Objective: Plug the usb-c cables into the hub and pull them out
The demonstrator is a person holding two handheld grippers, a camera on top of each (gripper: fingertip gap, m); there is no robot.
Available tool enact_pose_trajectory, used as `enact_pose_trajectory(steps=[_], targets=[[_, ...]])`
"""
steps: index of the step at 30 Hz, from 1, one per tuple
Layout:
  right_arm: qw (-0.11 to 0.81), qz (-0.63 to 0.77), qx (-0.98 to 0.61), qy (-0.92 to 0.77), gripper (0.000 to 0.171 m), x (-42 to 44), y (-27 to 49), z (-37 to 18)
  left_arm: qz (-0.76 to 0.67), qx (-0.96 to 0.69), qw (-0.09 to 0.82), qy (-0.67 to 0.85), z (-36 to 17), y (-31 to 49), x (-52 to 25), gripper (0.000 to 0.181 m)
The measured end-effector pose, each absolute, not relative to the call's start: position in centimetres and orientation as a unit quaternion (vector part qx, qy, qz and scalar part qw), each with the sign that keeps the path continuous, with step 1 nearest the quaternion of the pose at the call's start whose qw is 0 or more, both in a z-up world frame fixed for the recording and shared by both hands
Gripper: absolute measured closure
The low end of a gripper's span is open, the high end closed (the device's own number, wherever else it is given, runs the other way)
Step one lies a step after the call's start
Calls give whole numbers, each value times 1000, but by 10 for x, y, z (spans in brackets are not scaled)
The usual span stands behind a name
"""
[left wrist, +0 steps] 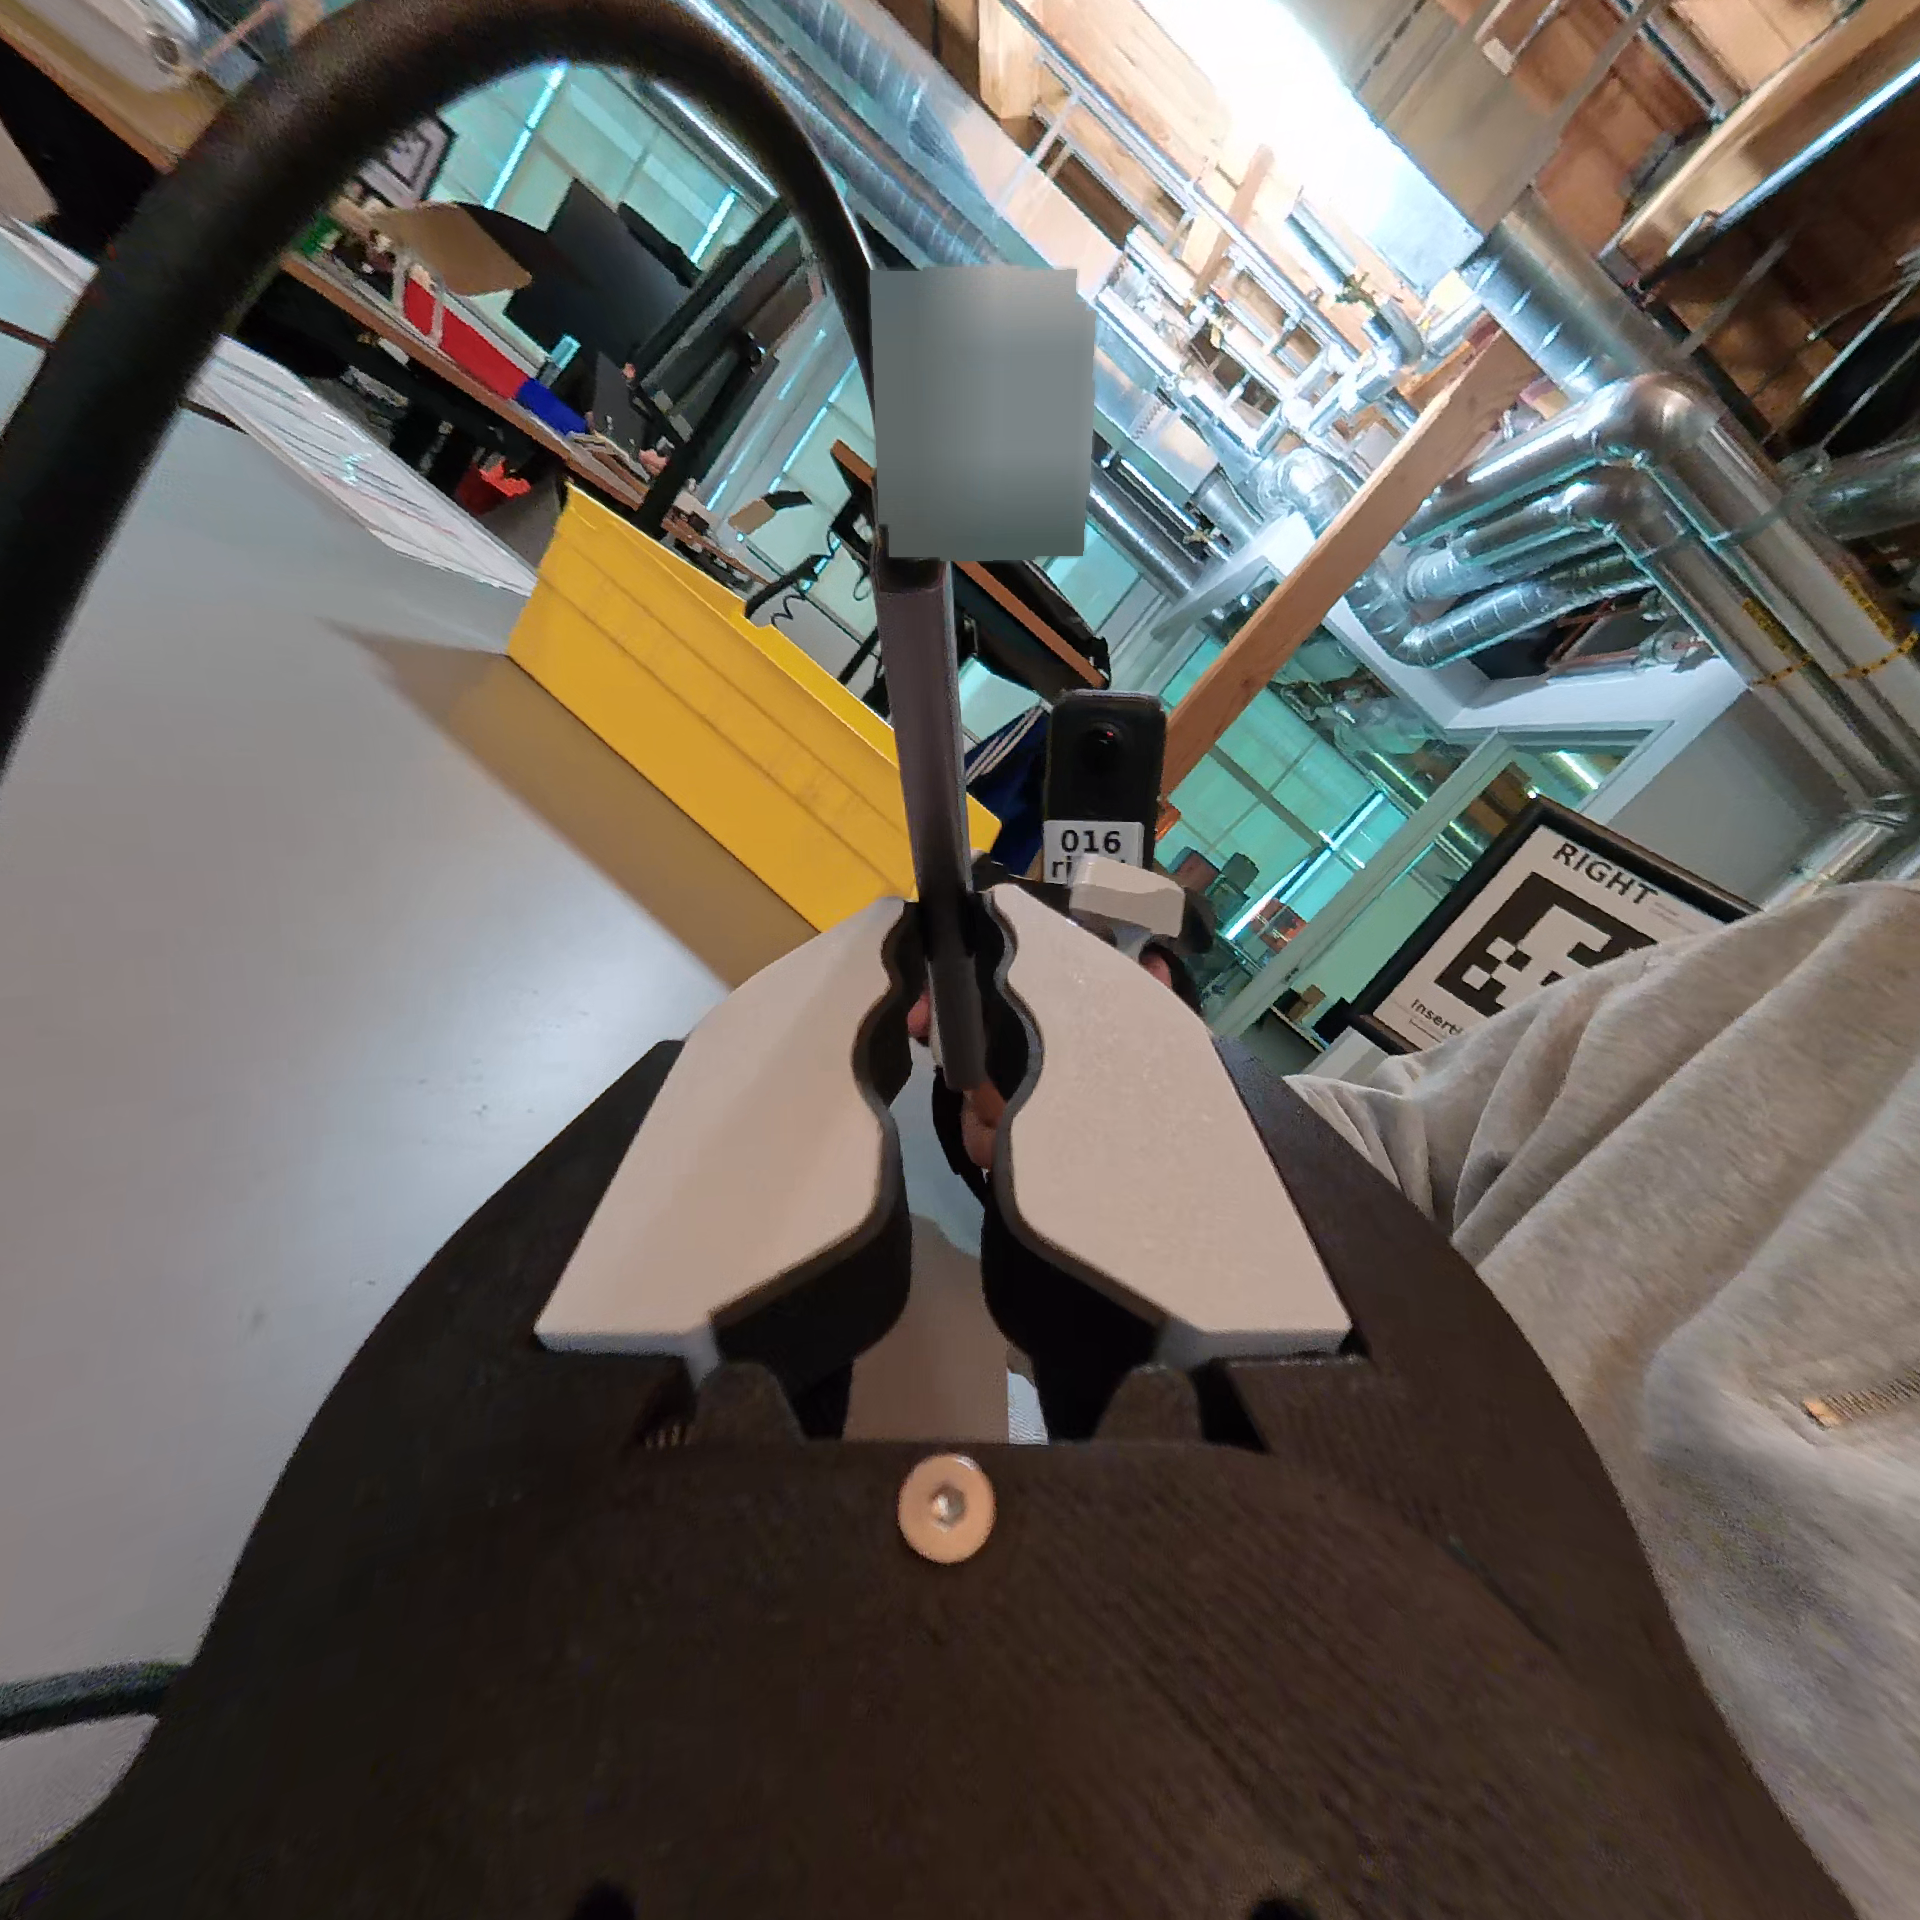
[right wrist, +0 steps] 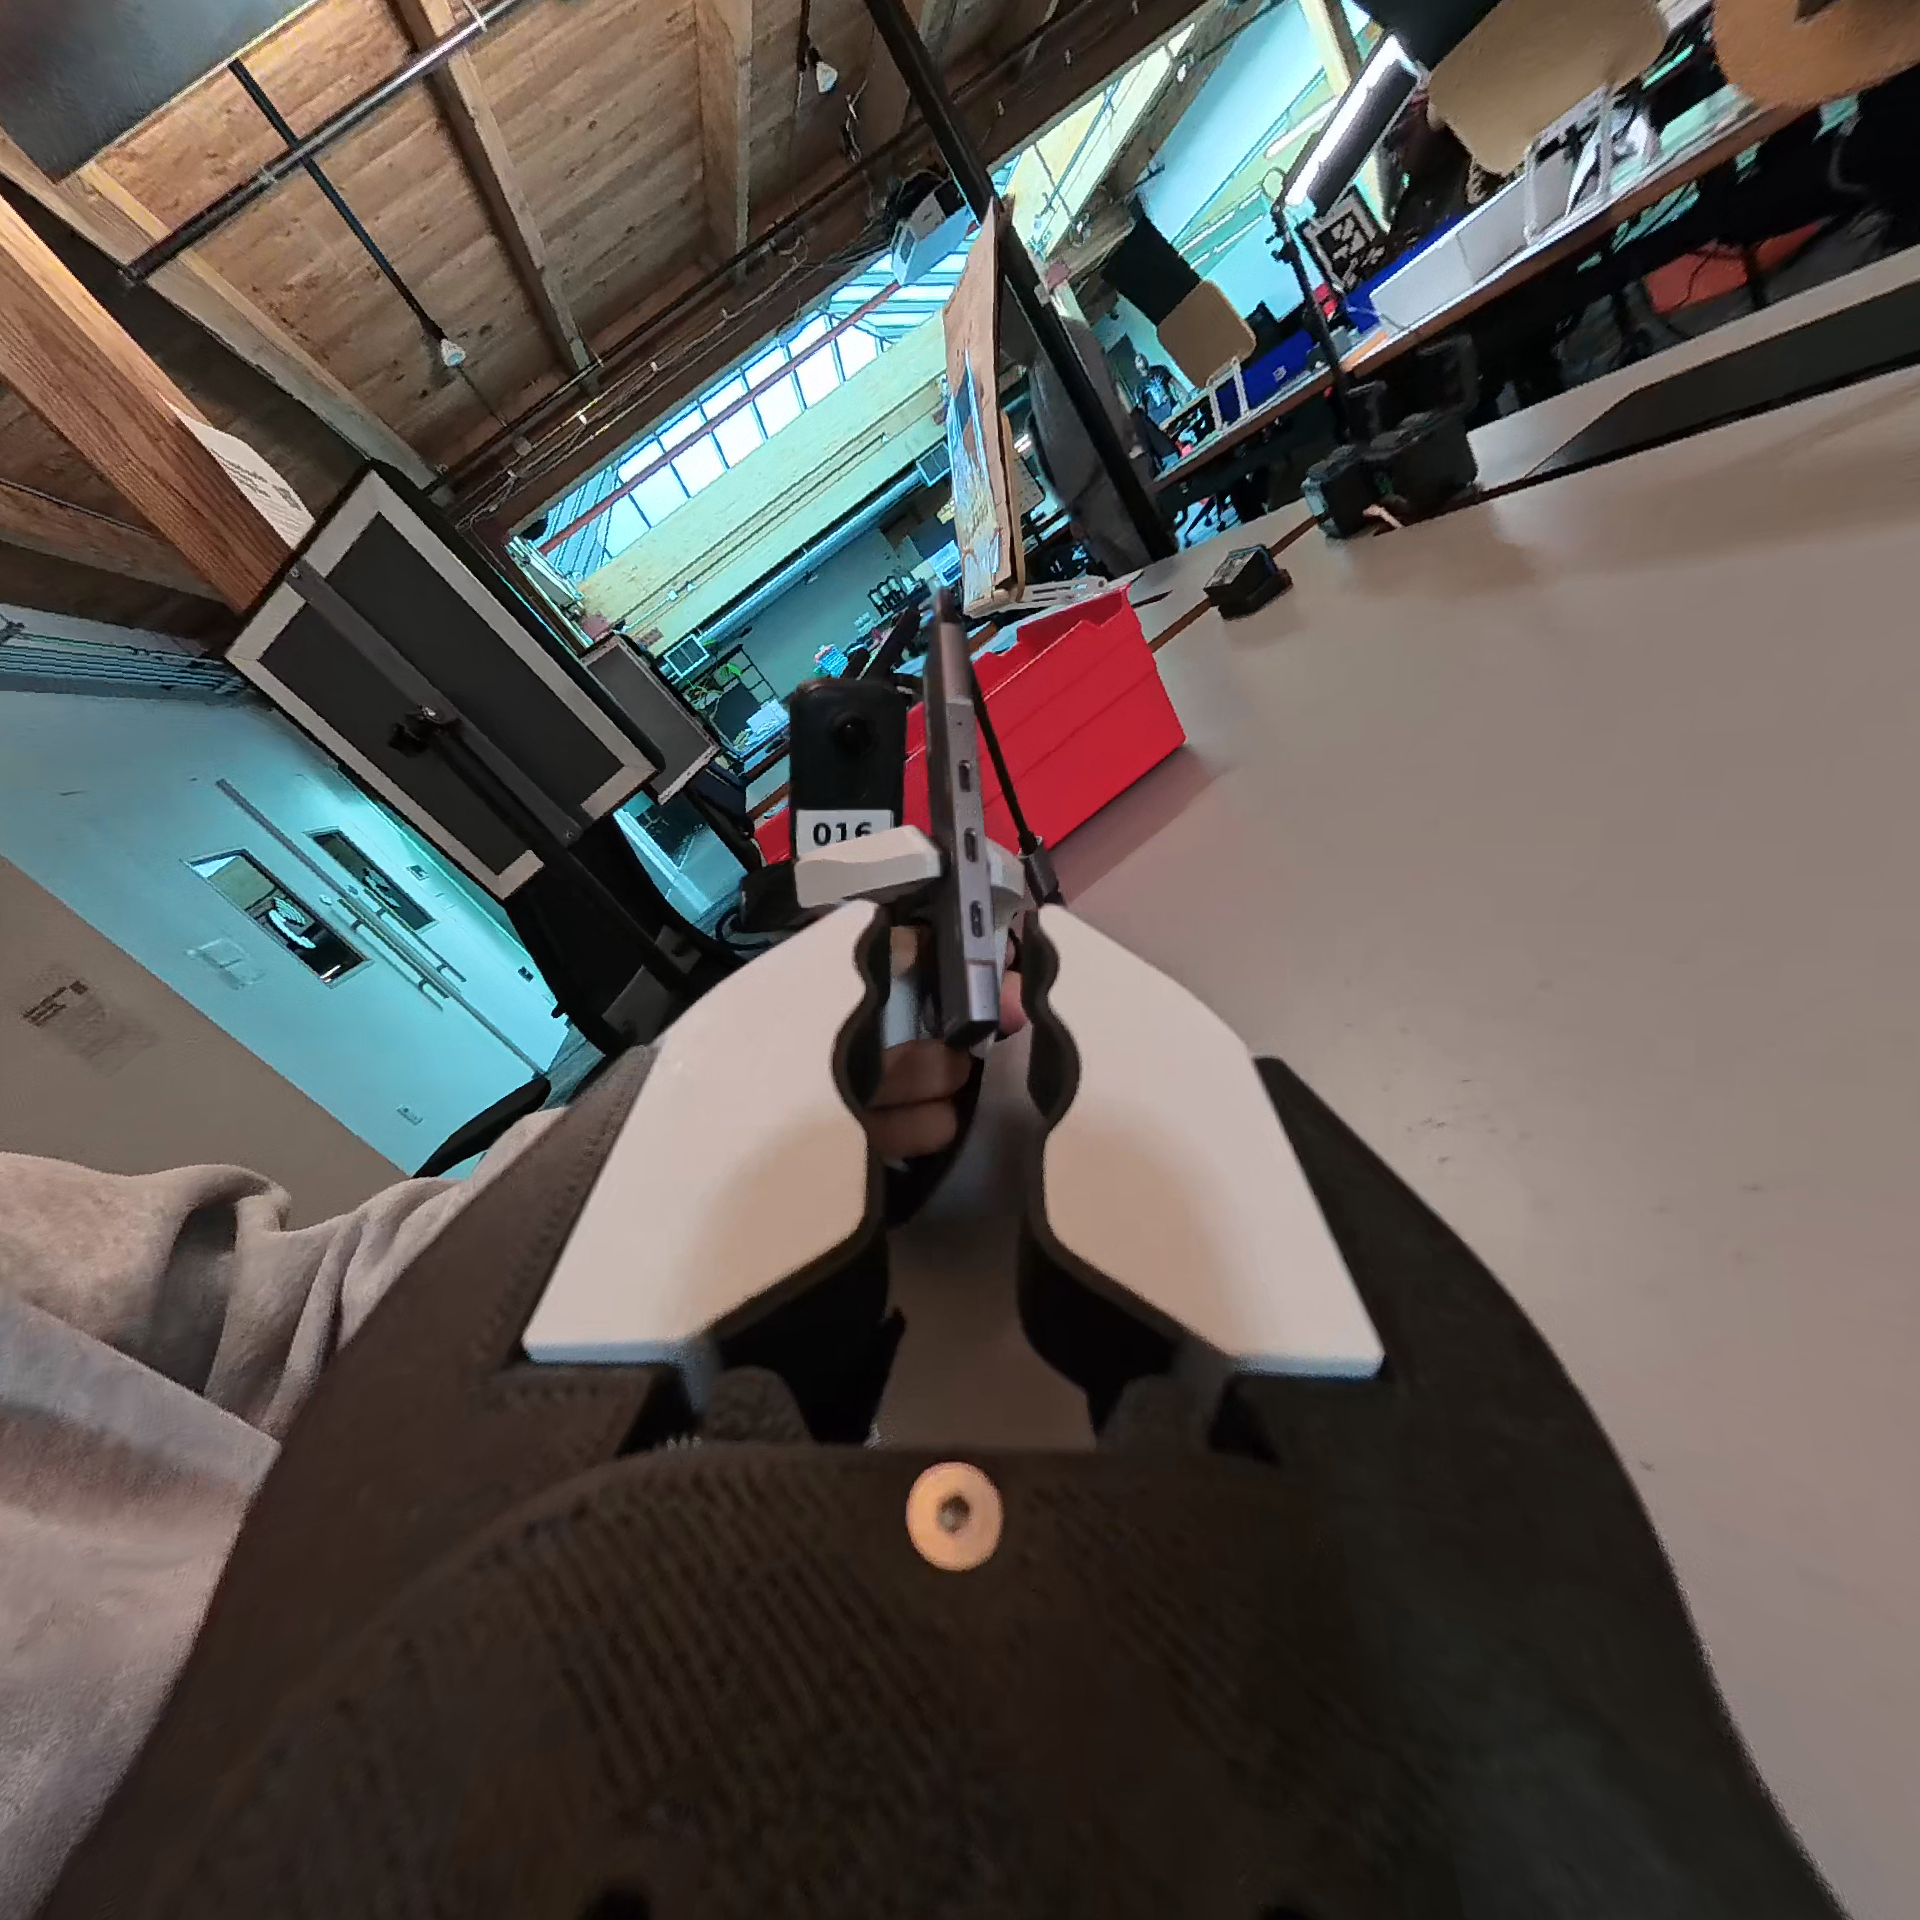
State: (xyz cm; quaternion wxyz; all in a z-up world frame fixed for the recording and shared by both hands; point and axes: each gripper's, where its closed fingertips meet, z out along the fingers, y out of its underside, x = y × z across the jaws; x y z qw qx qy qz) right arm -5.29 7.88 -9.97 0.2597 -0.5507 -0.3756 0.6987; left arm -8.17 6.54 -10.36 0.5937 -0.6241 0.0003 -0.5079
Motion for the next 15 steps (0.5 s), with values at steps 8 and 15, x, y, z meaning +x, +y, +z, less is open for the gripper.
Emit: enact_pose_trajectory(steps=[8,15], targets=[[109,868,-423,-236,151,-30,92,-53,-500,-614,609,-46,-107,73,-109,173],[190,776,-460,-388,153,-73,45,-46,-508,-580,631,-83,-100,83,-129,173]])
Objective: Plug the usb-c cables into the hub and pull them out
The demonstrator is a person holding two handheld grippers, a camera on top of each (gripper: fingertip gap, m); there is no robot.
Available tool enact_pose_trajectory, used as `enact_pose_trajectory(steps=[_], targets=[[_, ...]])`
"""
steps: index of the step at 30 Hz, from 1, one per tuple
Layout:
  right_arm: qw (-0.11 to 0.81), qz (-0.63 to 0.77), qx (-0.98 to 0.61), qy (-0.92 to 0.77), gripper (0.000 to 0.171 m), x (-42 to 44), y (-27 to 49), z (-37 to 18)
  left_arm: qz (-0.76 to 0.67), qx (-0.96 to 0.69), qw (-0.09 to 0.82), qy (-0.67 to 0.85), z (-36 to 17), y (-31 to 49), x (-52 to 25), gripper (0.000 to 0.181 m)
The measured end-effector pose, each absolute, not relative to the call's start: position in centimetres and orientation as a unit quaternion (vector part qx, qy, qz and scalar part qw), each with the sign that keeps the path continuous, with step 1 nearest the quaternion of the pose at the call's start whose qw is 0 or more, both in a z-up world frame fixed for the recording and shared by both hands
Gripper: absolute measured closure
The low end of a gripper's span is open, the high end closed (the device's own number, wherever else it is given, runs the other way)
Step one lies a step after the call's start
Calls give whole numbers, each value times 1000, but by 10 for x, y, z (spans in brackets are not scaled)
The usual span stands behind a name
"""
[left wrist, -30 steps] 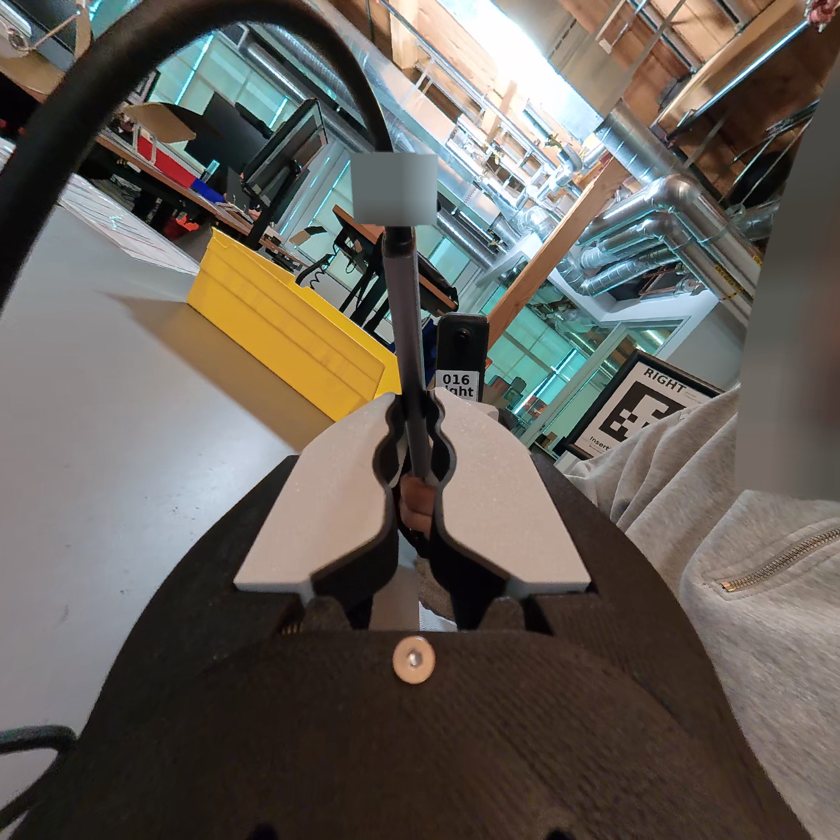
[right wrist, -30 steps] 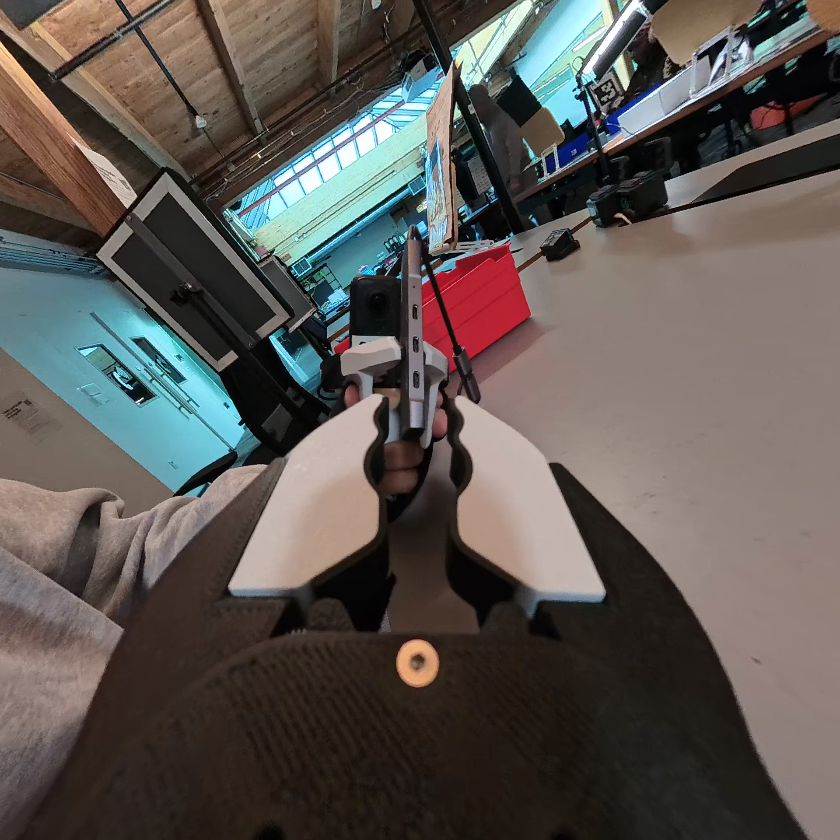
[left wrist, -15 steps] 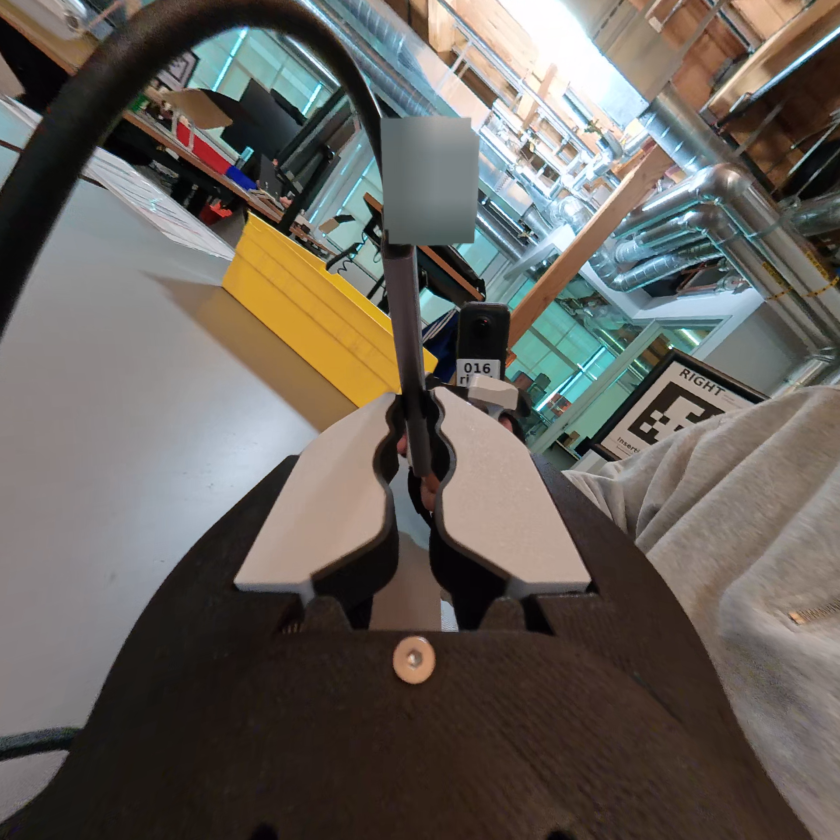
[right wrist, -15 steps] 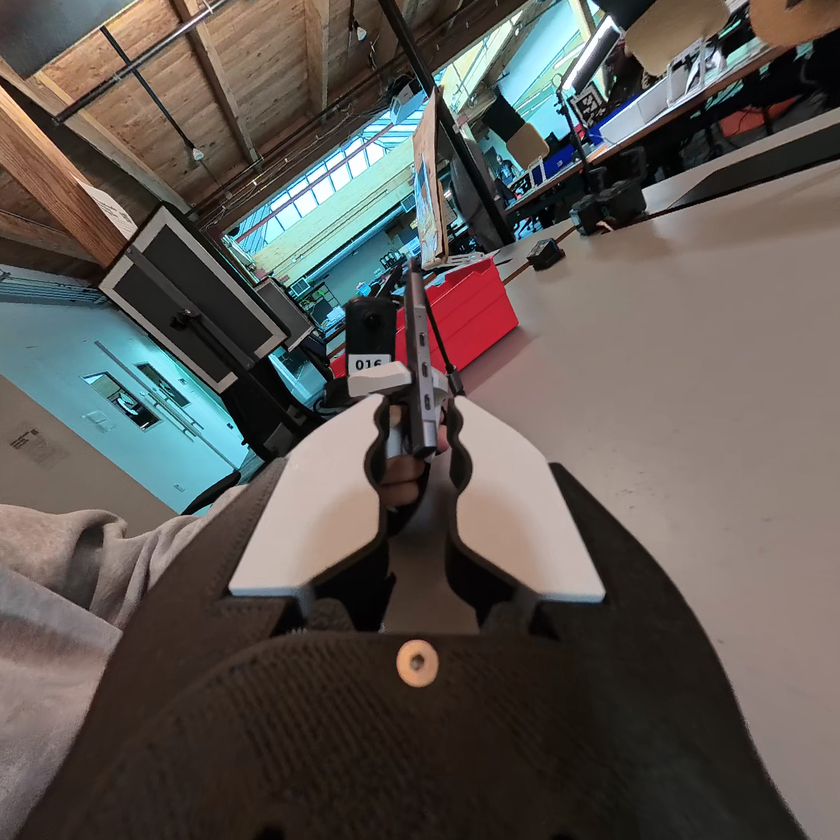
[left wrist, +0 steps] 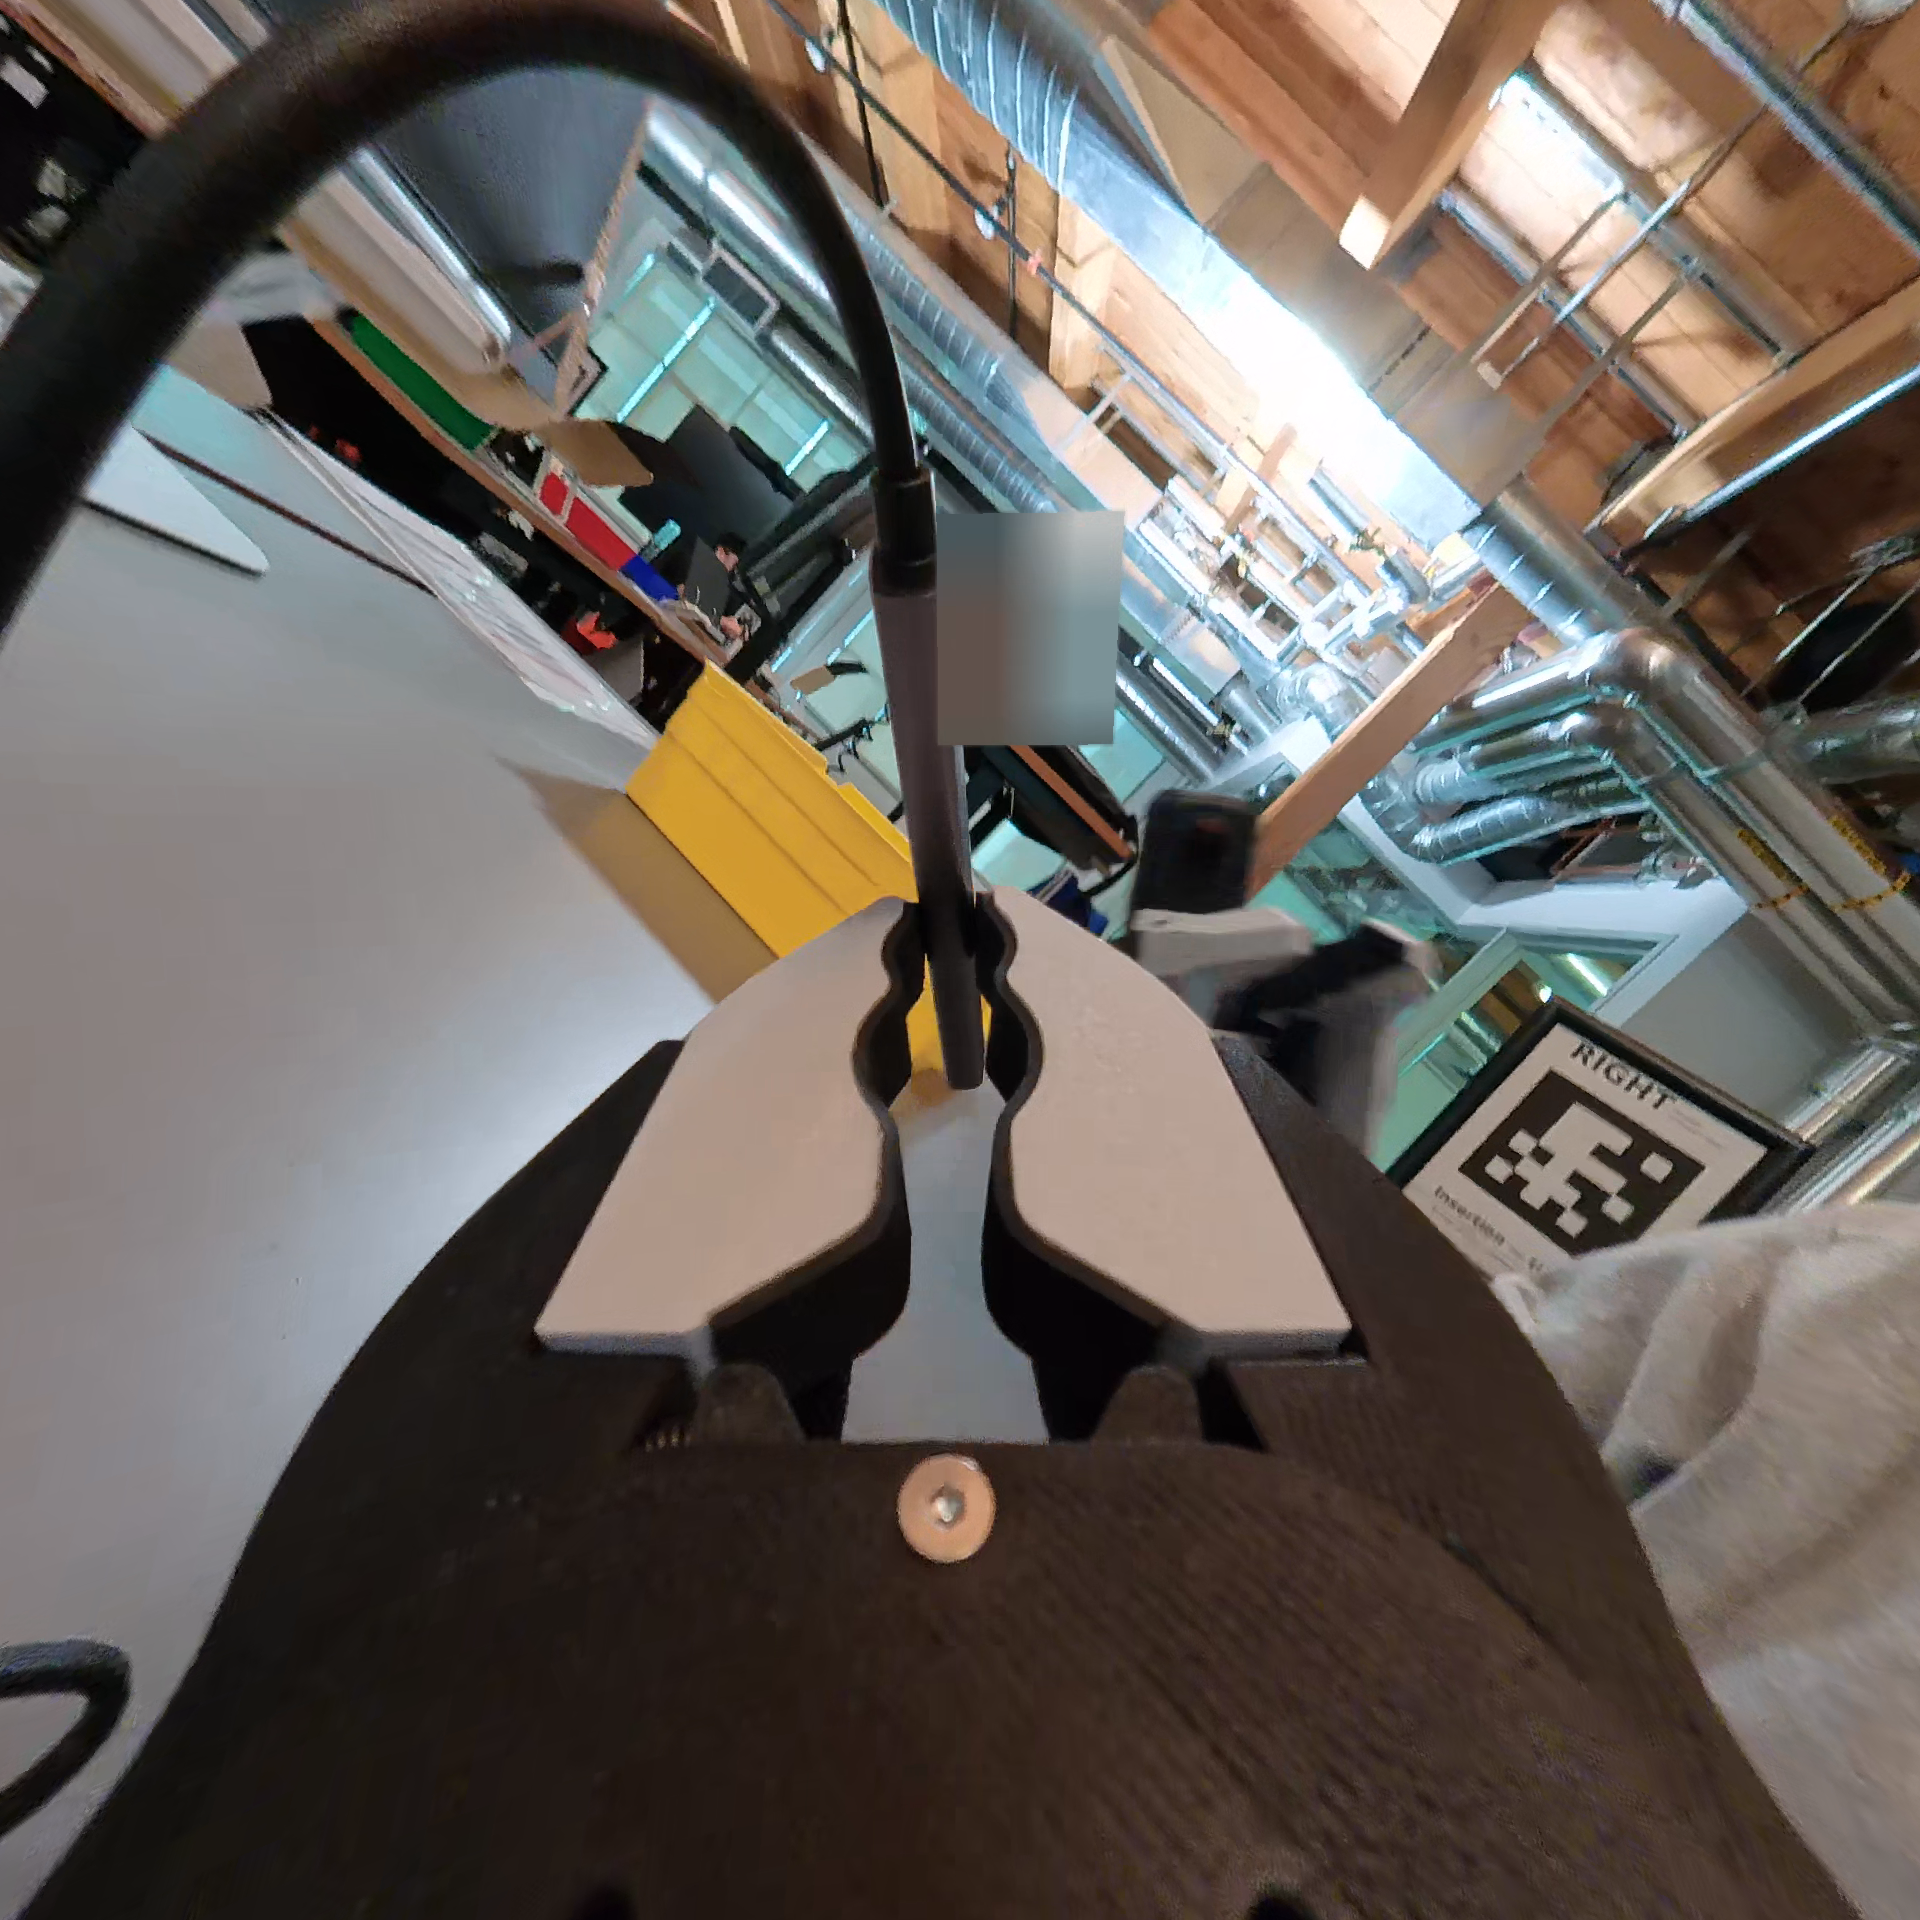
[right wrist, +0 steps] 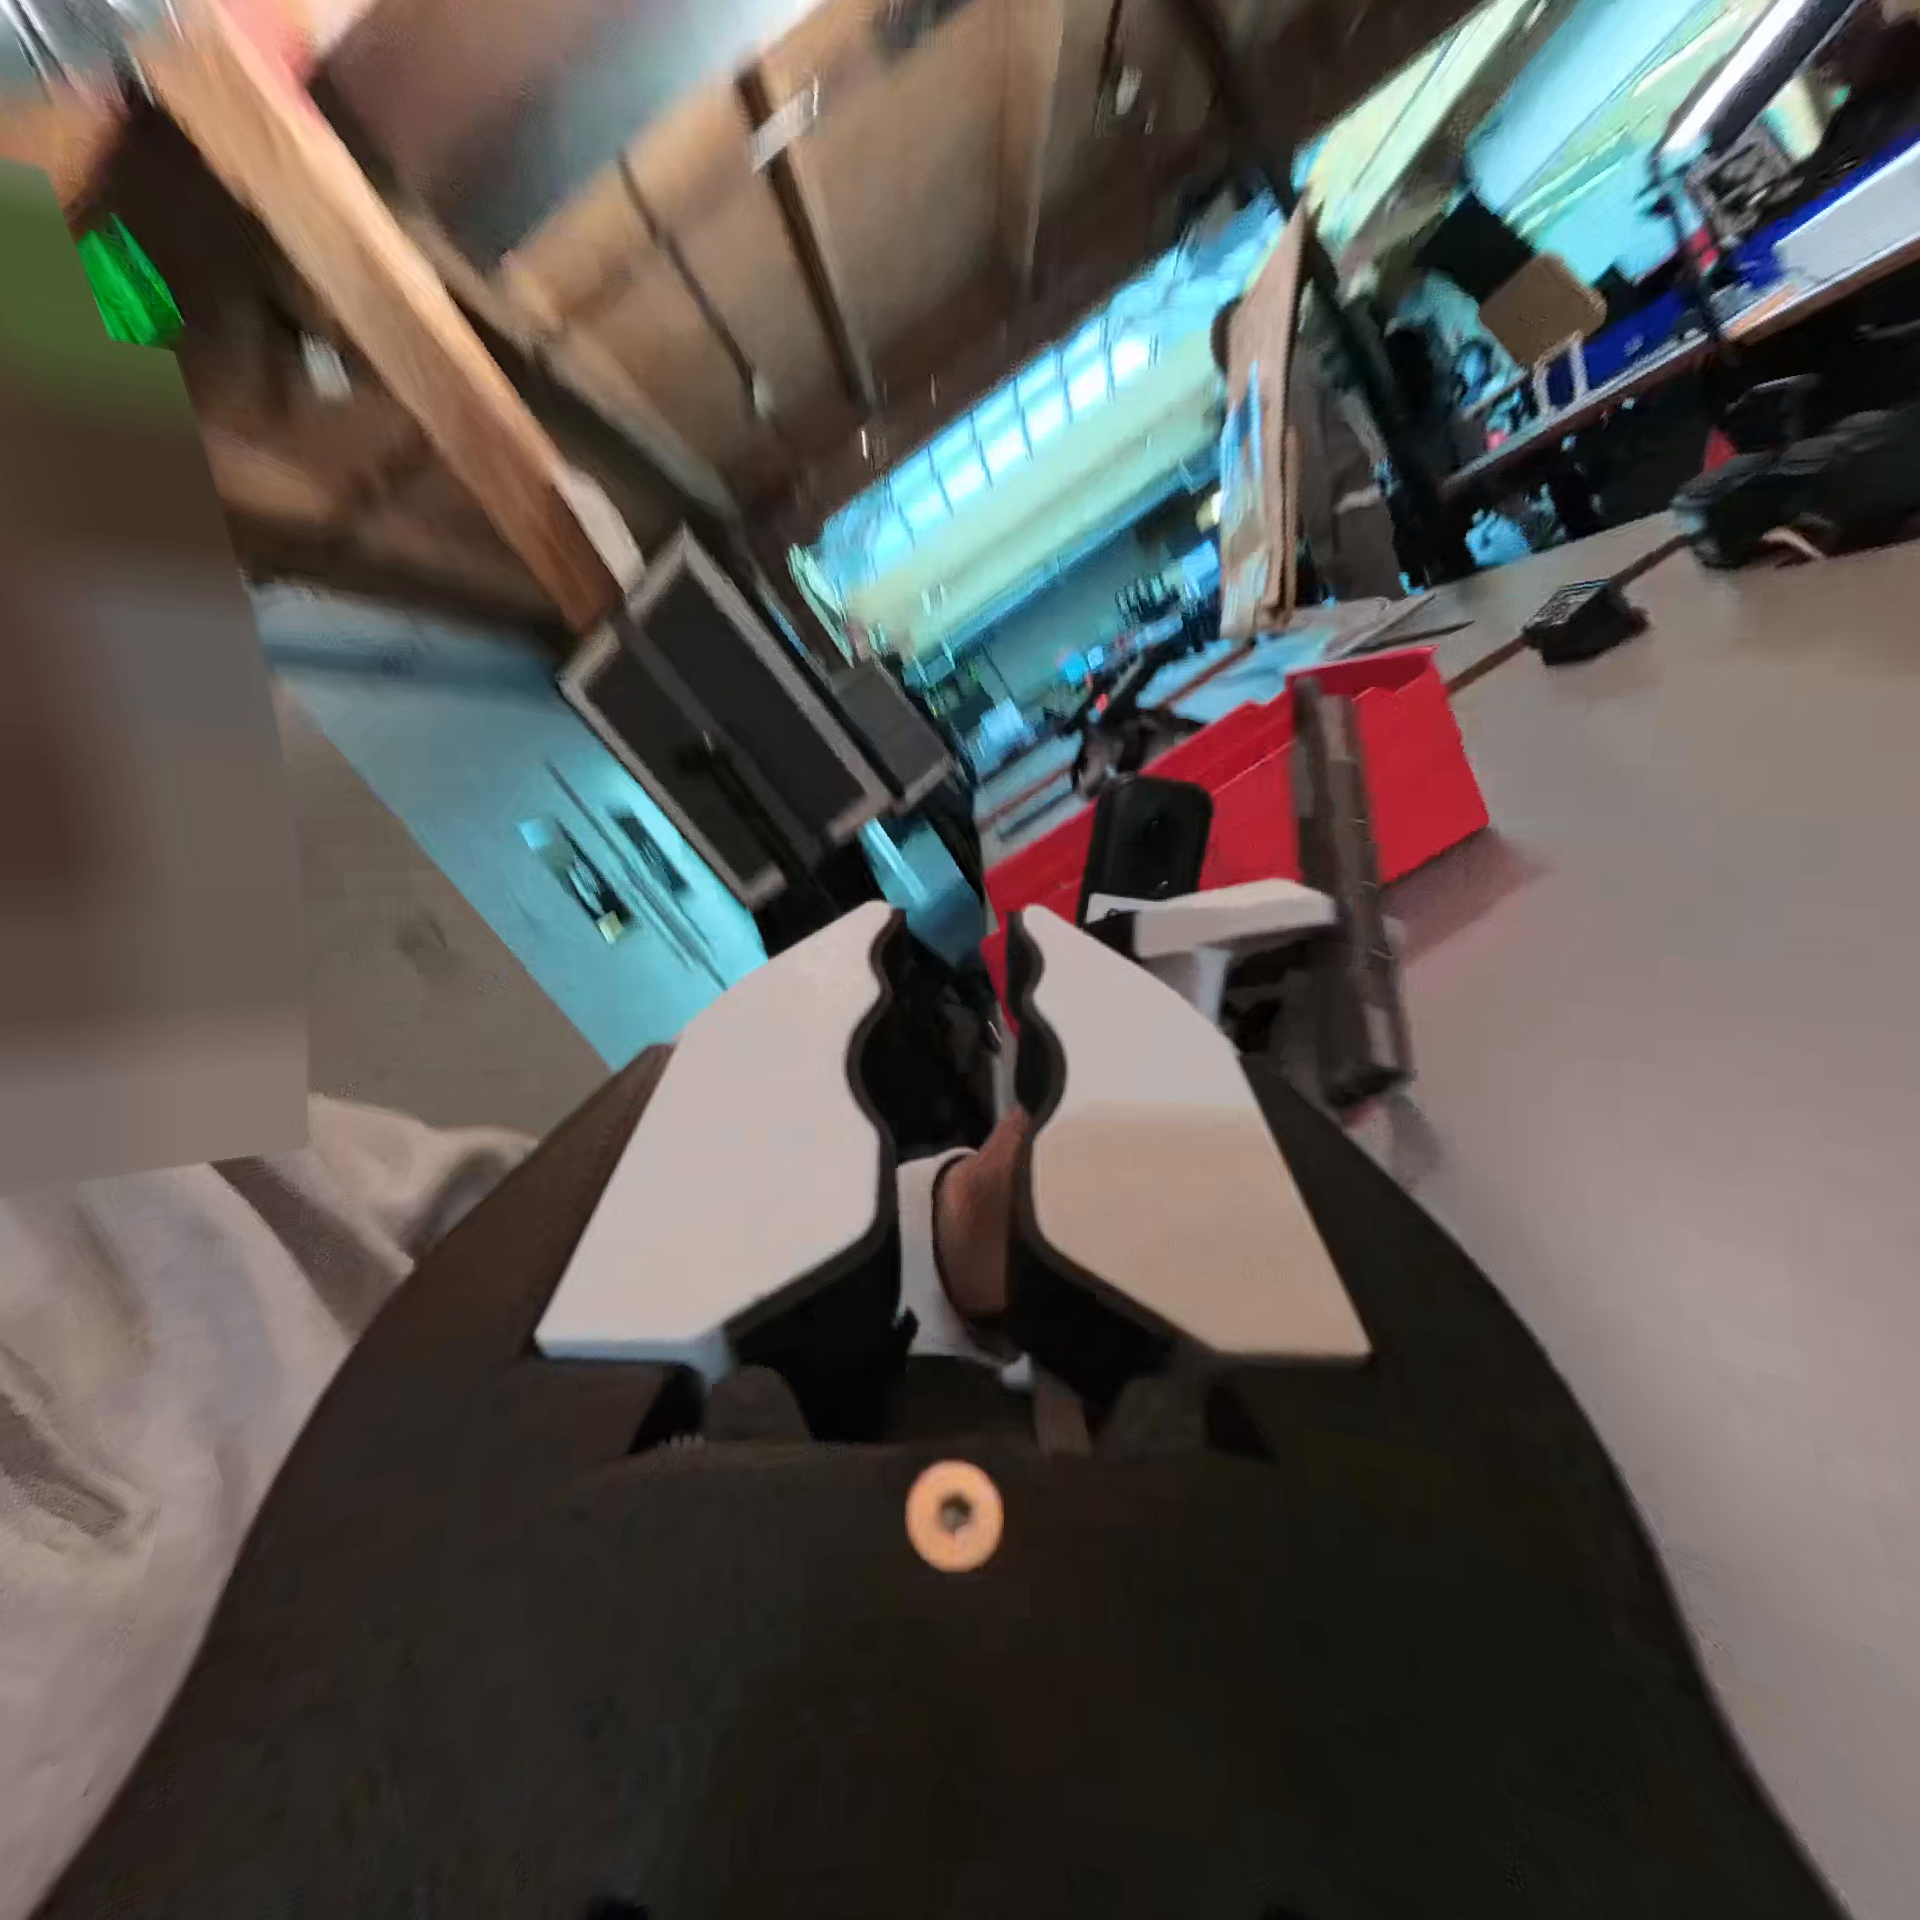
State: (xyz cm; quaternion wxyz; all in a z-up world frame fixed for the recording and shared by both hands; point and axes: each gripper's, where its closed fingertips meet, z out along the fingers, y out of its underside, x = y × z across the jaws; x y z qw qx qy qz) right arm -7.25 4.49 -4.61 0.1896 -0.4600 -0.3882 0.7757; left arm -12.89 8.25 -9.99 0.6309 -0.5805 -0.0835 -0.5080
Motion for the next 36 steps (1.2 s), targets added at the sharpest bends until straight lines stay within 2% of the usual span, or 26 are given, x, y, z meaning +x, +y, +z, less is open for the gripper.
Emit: enact_pose_trajectory(steps=[4,7,10,13,19,23,26,30,31,33,36], targets=[[239,756,-391,-468,154,-121,-9,4,-511,-564,639,-111,-98,94,-142,172],[218,760,-353,-500,154,-162,-48,32,-516,-560,636,-122,-97,103,-143,172],[197,726,-354,-555,154,-210,-83,34,-519,-562,633,-118,-93,114,-140,172],[182,677,-340,-628,153,-248,-115,24,-513,-573,630,-107,-92,125,-137,173],[215,532,-316,-756,155,-328,-149,-10,-490,-605,621,-90,-98,136,-136,173],[185,406,-295,-845,161,-376,-176,-61,-484,-613,618,-89,-99,136,-137,173],[195,286,-265,-900,164,-406,-186,-107,-482,-615,617,-90,-100,136,-140,173],[220,116,-224,-942,155,-433,-182,-163,-489,-617,609,-97,-105,132,-139,173],[214,98,-217,-947,167,-435,-184,-171,-490,-618,608,-96,-106,130,-138,173],[202,99,-217,-950,167,-436,-188,-170,-487,-621,607,-94,-107,125,-137,173],[210,160,-245,-933,168,-439,-187,-140,-476,-627,610,-91,-108,116,-139,173]])
